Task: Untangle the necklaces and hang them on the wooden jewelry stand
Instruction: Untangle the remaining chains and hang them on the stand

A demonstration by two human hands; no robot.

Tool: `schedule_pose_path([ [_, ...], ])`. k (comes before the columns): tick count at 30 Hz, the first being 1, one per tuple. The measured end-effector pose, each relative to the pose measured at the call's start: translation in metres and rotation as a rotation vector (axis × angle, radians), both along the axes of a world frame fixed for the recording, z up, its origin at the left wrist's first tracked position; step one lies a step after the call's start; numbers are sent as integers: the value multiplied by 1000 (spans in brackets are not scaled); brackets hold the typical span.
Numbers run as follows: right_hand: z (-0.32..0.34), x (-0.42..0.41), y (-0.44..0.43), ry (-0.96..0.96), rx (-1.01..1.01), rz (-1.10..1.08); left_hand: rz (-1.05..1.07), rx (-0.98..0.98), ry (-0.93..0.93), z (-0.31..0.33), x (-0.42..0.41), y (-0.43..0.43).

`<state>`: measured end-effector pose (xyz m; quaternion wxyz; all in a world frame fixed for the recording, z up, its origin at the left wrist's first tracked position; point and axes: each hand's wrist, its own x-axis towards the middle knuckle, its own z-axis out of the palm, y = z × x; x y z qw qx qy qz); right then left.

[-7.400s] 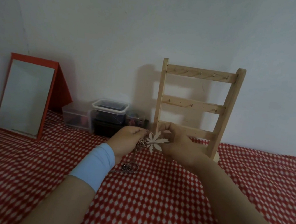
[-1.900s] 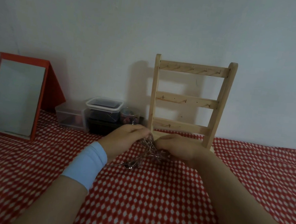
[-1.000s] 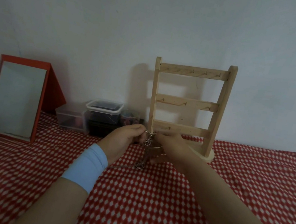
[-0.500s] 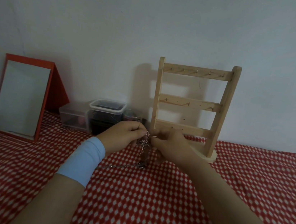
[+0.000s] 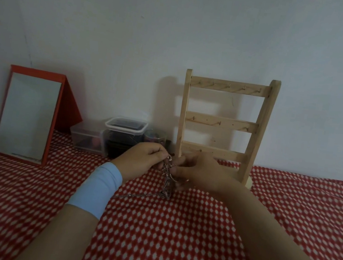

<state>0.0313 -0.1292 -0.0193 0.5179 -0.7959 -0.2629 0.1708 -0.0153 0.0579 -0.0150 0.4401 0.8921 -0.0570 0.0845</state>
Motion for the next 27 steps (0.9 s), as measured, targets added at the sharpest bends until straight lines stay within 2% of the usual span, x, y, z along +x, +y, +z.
schedule_pose_path([
  [6, 7, 2, -8, -115, -135, 8, 16, 29, -16, -5, 2, -13],
  [9, 6, 2, -8, -148, -124, 0, 52, 95, 11, -10, 3, -12],
  [17, 1, 5, -6, -86, -35, -62, 71, 172, -28, -15, 7, -10],
  [21, -7, 5, 3, -182, -33, -142, 159, 185, -59, -16, 8, -15],
  [24, -12, 4, 8, -236, -11, -204, 181, 125, -61, -17, 9, -14],
  [27, -15, 4, 16, -373, -53, -293, 172, 63, -82, -15, 10, -18],
])
